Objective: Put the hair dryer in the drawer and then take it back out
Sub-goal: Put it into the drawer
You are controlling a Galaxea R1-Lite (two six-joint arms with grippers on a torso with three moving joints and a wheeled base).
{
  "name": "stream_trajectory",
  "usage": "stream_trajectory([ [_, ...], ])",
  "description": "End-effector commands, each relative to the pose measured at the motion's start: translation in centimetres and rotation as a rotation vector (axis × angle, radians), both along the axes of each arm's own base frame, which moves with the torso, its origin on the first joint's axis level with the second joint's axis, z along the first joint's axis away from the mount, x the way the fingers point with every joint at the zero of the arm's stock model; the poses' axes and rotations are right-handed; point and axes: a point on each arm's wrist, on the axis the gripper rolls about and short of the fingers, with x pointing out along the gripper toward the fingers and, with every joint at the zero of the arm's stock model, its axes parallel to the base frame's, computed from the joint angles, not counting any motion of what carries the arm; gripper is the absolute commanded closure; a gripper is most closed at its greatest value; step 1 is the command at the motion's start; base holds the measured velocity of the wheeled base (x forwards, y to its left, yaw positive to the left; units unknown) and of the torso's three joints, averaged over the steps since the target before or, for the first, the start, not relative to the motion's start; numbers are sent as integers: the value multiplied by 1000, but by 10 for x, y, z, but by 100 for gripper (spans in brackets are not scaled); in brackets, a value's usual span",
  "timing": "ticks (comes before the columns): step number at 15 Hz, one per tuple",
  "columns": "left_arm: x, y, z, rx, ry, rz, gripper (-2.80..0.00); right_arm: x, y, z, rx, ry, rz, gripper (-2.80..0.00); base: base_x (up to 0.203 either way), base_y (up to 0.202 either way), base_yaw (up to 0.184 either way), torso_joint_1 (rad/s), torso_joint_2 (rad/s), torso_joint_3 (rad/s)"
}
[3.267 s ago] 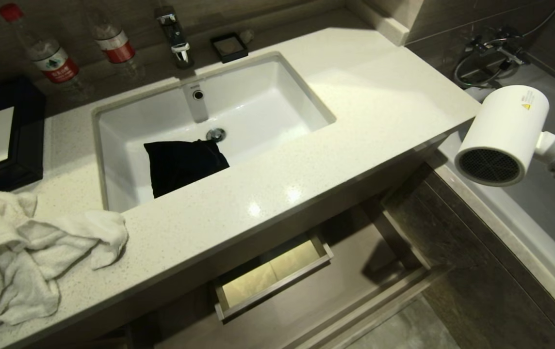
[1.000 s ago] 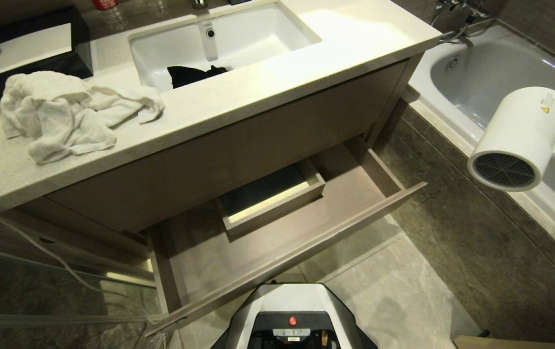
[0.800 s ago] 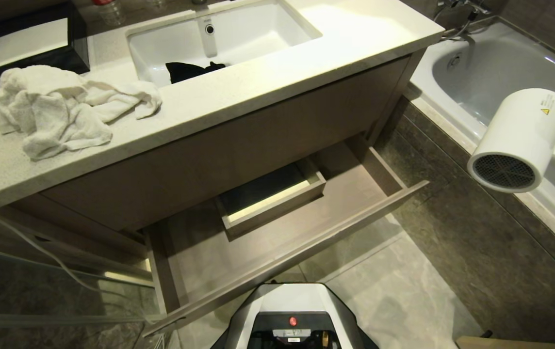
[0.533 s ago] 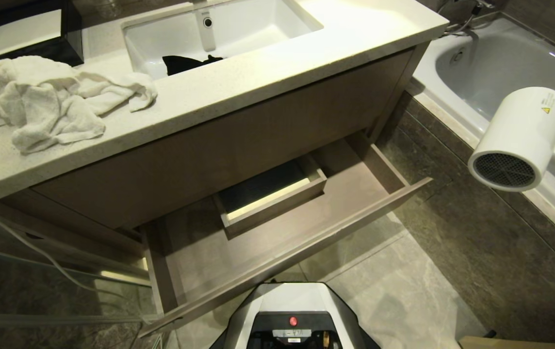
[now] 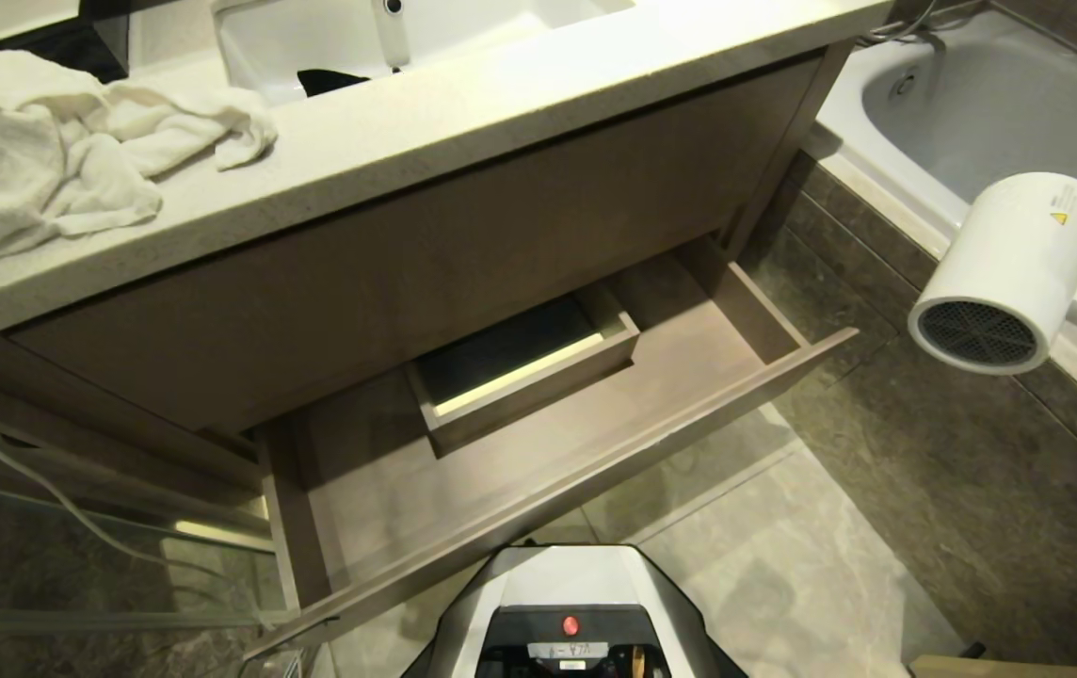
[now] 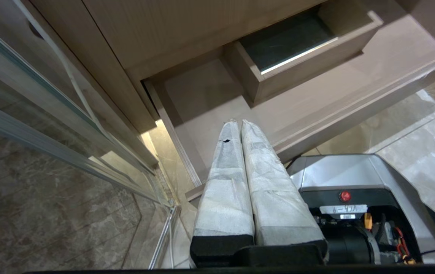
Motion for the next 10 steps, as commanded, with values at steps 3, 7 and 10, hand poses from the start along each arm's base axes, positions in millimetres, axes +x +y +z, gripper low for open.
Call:
stream_trajectory([
  [3,0,0,0,0,-1,0,0,-1,0,-1,-3,-2,3,0,0,0,0,-374,516,157],
  [7,0,0,0,0,-1,0,0,-2,0,0,-2,-3,2,0,0,0,0,-161,389,223],
  [10,0,0,0,0,0,0,0,-3,0,0,-3,-5,1,0,0,0,0,-41,418,349],
])
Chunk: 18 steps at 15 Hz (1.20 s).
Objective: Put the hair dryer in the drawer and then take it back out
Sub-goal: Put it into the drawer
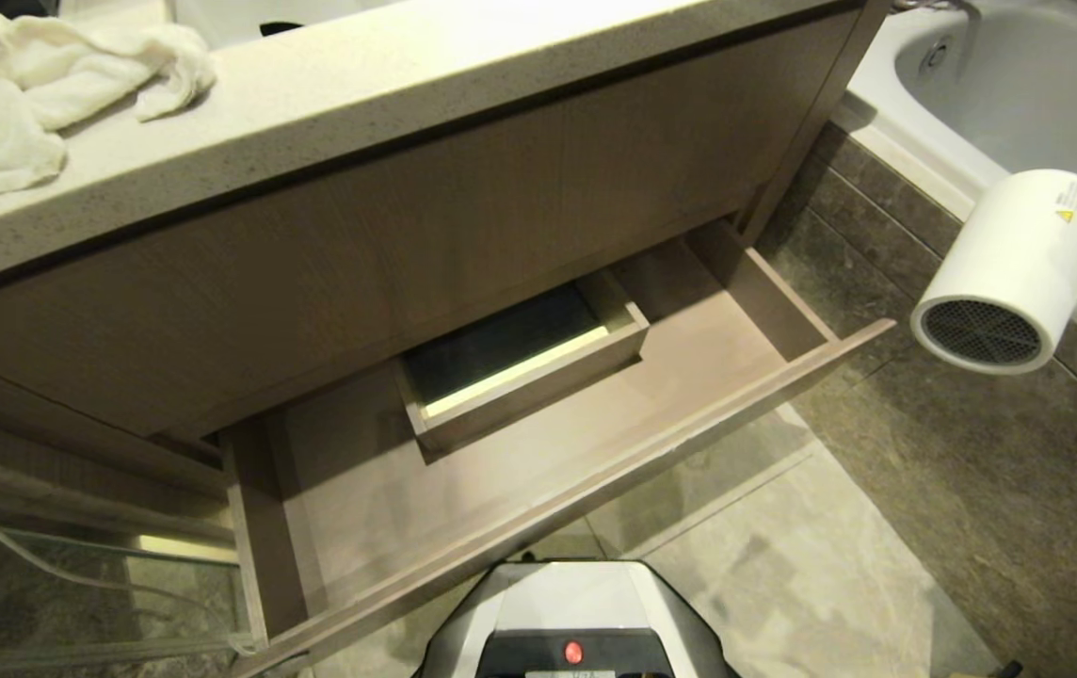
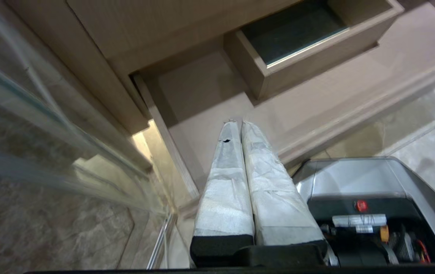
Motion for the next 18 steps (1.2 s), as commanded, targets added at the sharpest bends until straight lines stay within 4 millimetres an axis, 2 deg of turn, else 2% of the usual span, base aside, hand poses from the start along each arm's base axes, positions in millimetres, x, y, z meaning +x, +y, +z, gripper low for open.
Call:
stream_trajectory([
  [1,0,0,0,0,1,0,0,-1,0,0,-3,3,3,0,0,0,0,-35,444,428],
  [18,0,0,0,0,3,0,0,-5,0,-8,0,31,-5,0,0,0,0,-22,376,358],
])
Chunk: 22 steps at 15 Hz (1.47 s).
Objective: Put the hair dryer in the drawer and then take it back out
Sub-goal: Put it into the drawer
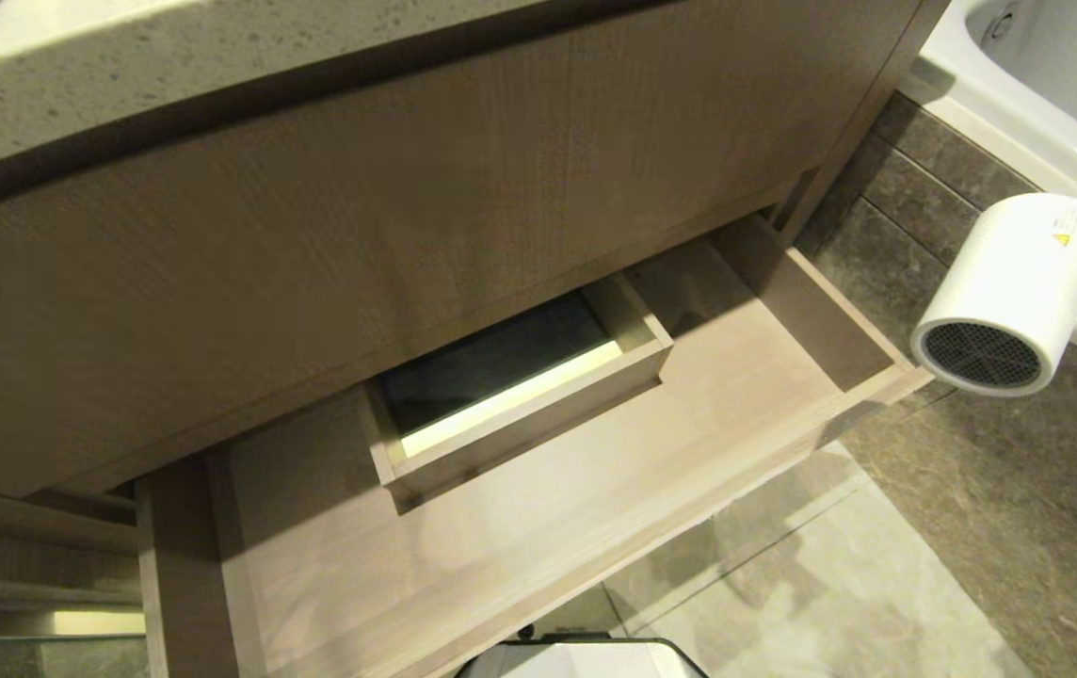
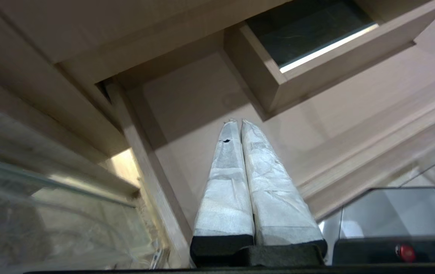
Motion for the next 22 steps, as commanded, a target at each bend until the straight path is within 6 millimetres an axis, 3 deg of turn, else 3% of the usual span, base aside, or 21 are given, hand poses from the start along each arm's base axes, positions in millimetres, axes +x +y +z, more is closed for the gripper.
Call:
stream_trajectory([
  [1,0,0,0,0,1,0,0,-1,0,-1,-3,7,3,0,0,0,0,98,205,279],
  [10,0,0,0,0,1,0,0,-2,0,-2,-3,16,3,0,0,0,0,54,35,93],
  [13,0,0,0,-2,1,0,0,4,-4,-12,7,87,-24,0,0,0,0,35,7,40],
  [18,0,0,0,0,0,0,0,54,-20,-22,52,184,-85,0,0,0,0,0,0,0],
  [22,0,0,0,0,0,0,0,120,-24,-43,189,306,-155,0,0,0,0,0,0,0],
])
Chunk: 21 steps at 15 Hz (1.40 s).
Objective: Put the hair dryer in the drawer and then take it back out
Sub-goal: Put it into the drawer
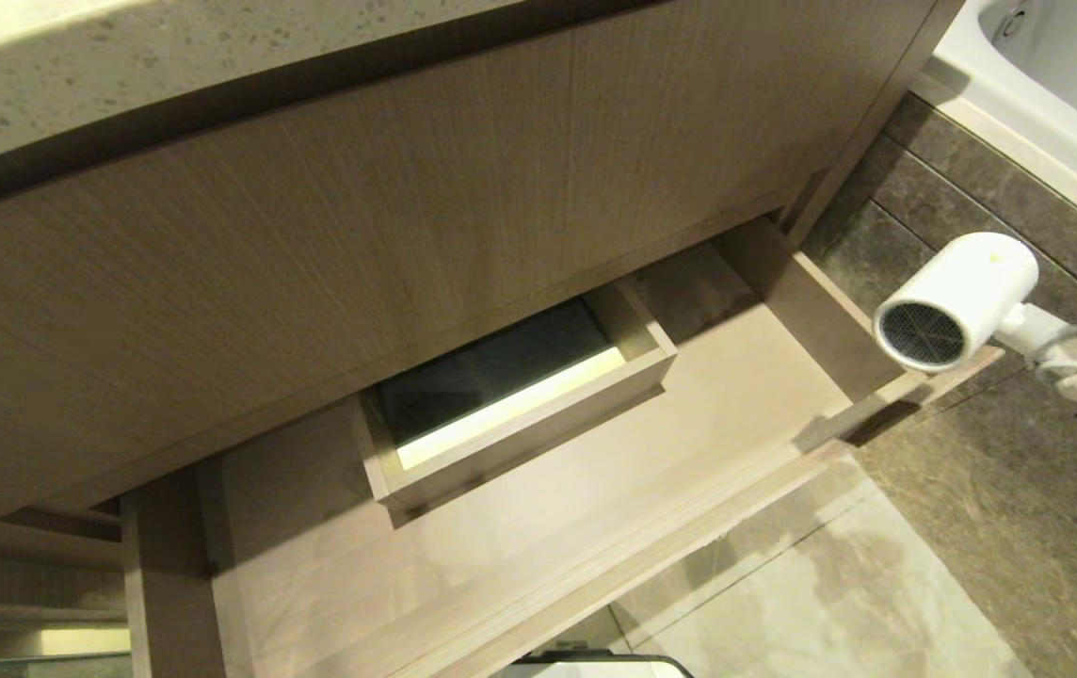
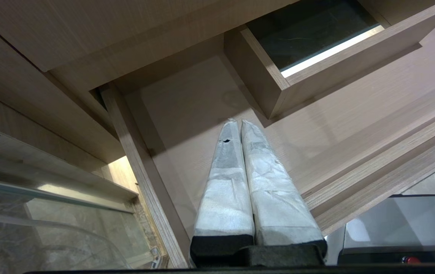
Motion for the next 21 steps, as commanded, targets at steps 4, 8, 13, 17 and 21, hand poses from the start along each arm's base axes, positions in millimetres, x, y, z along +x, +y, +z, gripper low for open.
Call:
stream_trajectory([
  [4,0,0,0,0,-2,0,0,108,1,-45,91,138,8,0,0,0,0,0,0,0],
  [8,0,0,0,0,1,0,0,155,-1,-54,119,106,38,0,0,0,0,0,0,0],
  [13,0,0,0,0,0,0,0,193,4,-63,131,48,45,0,0,0,0,0,0,0],
  [17,0,0,0,-1,-2,0,0,210,16,-71,136,-14,70,0,0,0,0,0,0,0],
  [21,0,0,0,0,0,0,0,225,31,-74,160,-89,82,0,0,0,0,0,0,0],
])
